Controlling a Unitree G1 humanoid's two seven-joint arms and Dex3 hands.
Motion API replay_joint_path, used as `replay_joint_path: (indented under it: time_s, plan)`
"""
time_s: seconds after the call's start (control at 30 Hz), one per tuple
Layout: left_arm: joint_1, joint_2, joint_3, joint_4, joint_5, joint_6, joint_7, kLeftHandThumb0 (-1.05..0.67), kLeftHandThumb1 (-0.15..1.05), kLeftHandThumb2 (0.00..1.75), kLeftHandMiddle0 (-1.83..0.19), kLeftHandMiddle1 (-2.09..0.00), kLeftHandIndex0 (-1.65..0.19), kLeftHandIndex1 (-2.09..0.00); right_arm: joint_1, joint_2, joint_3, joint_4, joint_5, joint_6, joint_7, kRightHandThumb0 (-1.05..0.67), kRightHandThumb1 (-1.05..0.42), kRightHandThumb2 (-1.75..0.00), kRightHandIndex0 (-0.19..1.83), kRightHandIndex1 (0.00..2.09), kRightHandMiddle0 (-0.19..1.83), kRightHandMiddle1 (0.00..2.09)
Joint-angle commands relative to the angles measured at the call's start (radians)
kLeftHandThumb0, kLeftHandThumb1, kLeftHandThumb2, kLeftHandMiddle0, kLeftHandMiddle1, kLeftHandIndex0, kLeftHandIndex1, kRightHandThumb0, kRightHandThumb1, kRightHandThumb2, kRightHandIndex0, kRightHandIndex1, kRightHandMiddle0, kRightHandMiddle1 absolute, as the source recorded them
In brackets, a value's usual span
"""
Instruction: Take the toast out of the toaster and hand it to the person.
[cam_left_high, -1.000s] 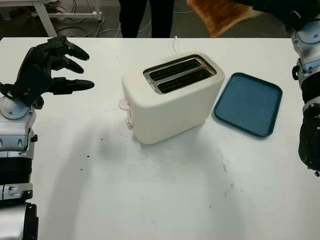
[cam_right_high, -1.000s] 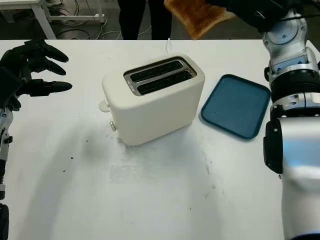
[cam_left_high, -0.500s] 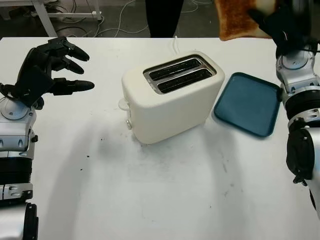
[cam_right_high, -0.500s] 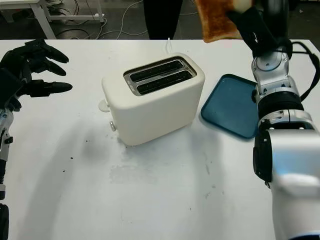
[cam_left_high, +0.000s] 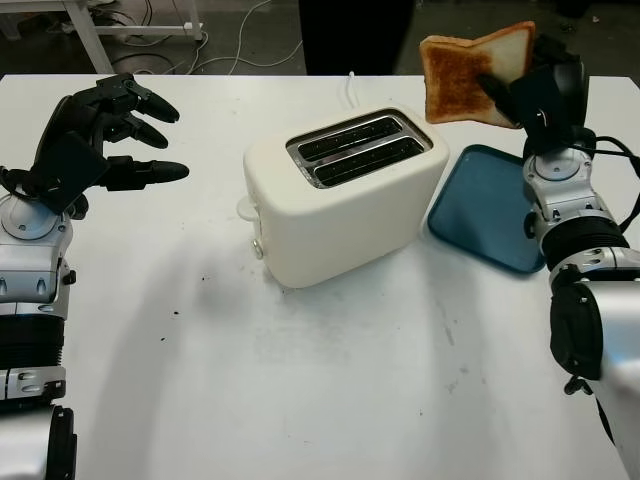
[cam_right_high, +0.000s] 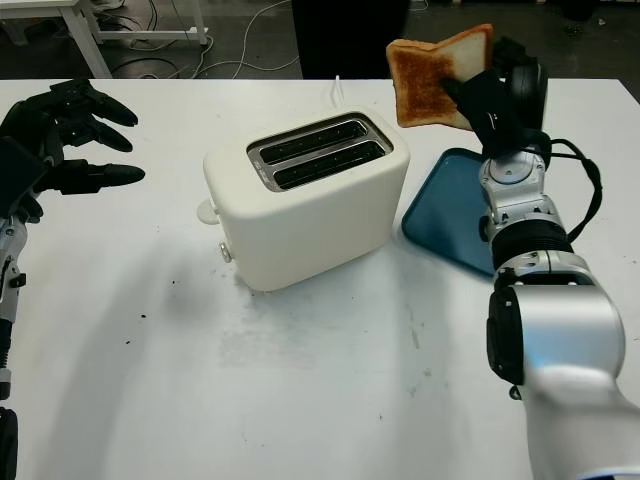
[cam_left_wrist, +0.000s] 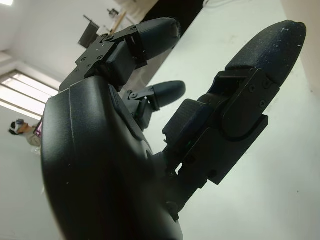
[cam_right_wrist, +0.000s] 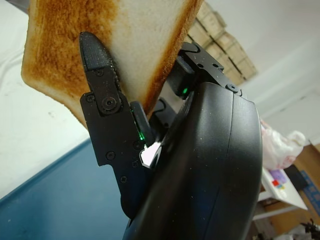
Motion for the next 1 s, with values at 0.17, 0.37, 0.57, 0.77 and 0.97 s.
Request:
replay_joint_path:
  time_s: [0.17,0.37,0.57,0.77,0.97]
  plan:
    - [0.0,-0.006,-0.002,0.011,-0.004,-0.017,-0.006,-1.05,0.55,0.0,-0.5,-1.3,-0.57,-1.12,0.024,0.033,-0.012,-0.004,0.02,-0.008,-0.041,-0.15,-0.92,-0.13,0.83,1.75,0.66,1.67]
    - [-0.002,-0.005,-0.002,0.011,-0.005,-0.016,-0.007,-1.05,0.54,0.0,-0.51,-1.29,-0.57,-1.12,0.016,0.023,0.008,-0.005,-0.001,0.003,-0.052,-0.16,-0.92,-0.14,0.96,1.75,0.77,1.74]
    - [-0.001,-0.003,-0.006,0.009,0.004,-0.016,-0.003,-1.05,0.55,0.01,-0.5,-1.3,-0.57,-1.12,0.012,0.019,0.023,-0.006,-0.011,0.02,-0.06,-0.18,-0.92,-0.14,0.94,1.75,0.76,1.75]
    - [0.0,-0.005,-0.004,0.011,0.001,-0.02,-0.002,-1.05,0.55,0.0,-0.5,-1.3,-0.56,-1.12,0.017,0.024,0.009,-0.009,0.008,0.001,-0.053,-0.15,-0.92,-0.13,0.92,1.75,0.76,1.72]
    - [0.003,-0.003,-0.004,0.001,0.001,-0.006,-0.001,-1.05,0.55,0.0,-0.5,-1.3,-0.56,-1.12,0.015,0.018,0.025,-0.009,-0.01,0.005,-0.054,-0.16,-0.92,-0.14,0.95,1.75,0.78,1.73]
